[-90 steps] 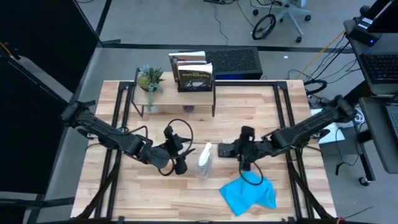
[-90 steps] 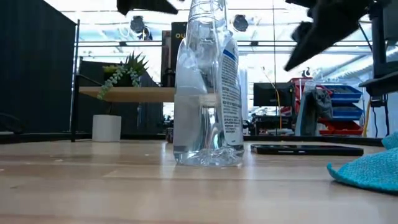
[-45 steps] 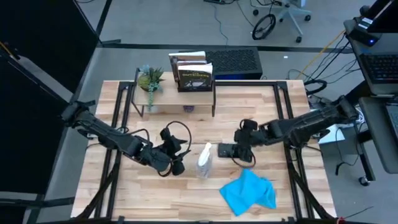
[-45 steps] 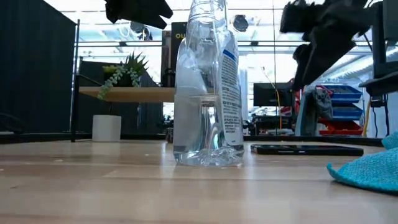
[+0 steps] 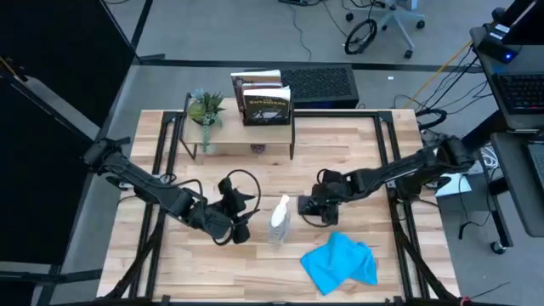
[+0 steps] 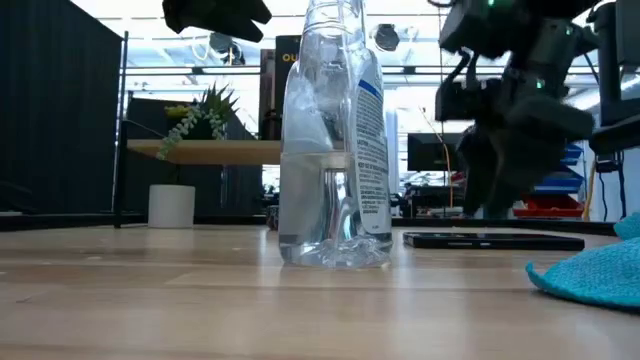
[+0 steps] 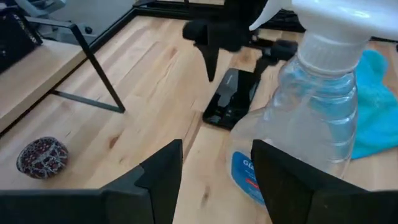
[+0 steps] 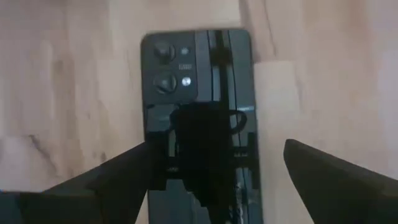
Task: Apply microfiber cloth
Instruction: Spray the back of the black cellphone using the transparent spray bottle
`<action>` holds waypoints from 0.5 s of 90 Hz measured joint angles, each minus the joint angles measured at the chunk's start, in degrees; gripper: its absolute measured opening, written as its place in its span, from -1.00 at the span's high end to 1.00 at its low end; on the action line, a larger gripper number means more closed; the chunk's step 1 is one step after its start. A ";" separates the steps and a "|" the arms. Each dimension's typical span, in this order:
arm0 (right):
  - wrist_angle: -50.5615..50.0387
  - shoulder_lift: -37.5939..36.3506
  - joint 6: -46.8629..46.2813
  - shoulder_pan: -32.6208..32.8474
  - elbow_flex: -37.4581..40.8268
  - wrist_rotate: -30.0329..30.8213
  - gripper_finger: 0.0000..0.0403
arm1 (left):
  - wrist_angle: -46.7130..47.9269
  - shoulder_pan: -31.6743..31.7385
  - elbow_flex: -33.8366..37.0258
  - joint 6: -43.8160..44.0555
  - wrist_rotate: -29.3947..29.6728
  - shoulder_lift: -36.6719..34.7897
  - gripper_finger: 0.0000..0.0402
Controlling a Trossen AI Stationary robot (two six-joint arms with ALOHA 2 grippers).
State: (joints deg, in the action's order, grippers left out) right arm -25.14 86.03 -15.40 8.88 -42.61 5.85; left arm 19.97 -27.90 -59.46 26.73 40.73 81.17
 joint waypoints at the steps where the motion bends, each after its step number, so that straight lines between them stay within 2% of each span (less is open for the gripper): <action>1: 0.08 0.26 0.00 0.00 0.00 0.00 -0.69 | 0.04 0.00 0.00 0.01 0.00 0.00 0.11; 15: 1.10 2.77 -0.02 0.03 -0.09 -0.70 -0.69 | 0.11 0.00 0.00 0.00 0.00 0.00 0.11; 45: 1.55 2.57 -0.02 1.70 -0.13 -2.65 -0.69 | 0.13 0.00 0.00 -0.03 0.00 0.02 0.11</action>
State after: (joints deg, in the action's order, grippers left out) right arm -23.59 88.60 -15.42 10.59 -42.74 3.19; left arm 20.10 -27.90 -59.46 26.70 40.73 81.19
